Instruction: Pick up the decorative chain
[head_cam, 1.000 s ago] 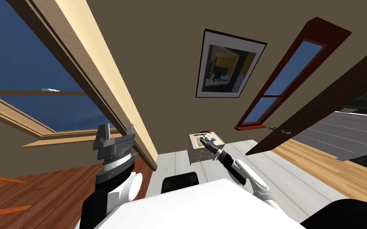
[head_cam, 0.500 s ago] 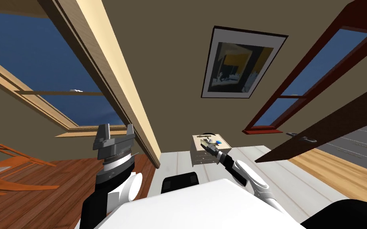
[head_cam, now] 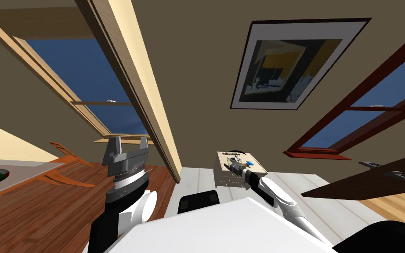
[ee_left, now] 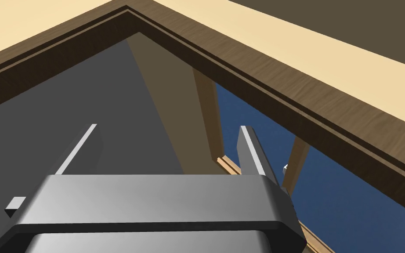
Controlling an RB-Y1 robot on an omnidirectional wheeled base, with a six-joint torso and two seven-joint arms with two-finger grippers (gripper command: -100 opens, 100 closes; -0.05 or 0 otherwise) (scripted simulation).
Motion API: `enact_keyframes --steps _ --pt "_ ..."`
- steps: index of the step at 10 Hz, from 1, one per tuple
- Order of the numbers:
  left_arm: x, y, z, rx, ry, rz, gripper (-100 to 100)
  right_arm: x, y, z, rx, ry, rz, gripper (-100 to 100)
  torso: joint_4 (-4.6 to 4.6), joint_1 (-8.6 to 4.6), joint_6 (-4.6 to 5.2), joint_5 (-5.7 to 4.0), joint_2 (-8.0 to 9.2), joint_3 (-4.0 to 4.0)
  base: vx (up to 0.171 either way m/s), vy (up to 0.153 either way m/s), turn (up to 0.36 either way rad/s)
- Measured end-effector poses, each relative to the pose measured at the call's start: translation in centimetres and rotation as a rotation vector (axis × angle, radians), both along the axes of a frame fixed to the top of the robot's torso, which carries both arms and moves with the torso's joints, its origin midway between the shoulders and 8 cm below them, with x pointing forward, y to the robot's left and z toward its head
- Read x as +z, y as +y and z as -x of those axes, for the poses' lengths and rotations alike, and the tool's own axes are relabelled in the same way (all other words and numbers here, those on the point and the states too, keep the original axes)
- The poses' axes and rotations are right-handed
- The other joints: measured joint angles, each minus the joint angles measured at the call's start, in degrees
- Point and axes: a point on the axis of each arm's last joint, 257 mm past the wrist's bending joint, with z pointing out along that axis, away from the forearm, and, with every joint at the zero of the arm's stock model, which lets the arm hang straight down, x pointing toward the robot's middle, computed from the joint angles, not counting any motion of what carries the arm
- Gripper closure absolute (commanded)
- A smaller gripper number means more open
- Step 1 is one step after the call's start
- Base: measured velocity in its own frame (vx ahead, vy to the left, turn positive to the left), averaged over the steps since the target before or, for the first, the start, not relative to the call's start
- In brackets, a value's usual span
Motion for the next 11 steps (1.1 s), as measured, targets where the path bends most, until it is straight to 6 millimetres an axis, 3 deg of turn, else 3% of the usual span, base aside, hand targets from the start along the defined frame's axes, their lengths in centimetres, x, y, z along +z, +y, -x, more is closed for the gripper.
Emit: enact_keyframes --steps 4,11 --pt "0.0 0.0 0.0 0.000 0.000 0.000 0 -4.0 -2.7 1.8 0.013 0.084 0.131 -100 0.01 0.00 0.08 0.00 0.09 0.04 0.040 -0.003 0.179" --pt "0.0 0.0 0.0 0.000 0.000 0.000 0 -10.4 -9.4 6.4 0.059 0.255 0.379 -100 -0.02 -0.14 0.01 -0.02 -0.08 -0.04 0.063 -0.029 0.187"
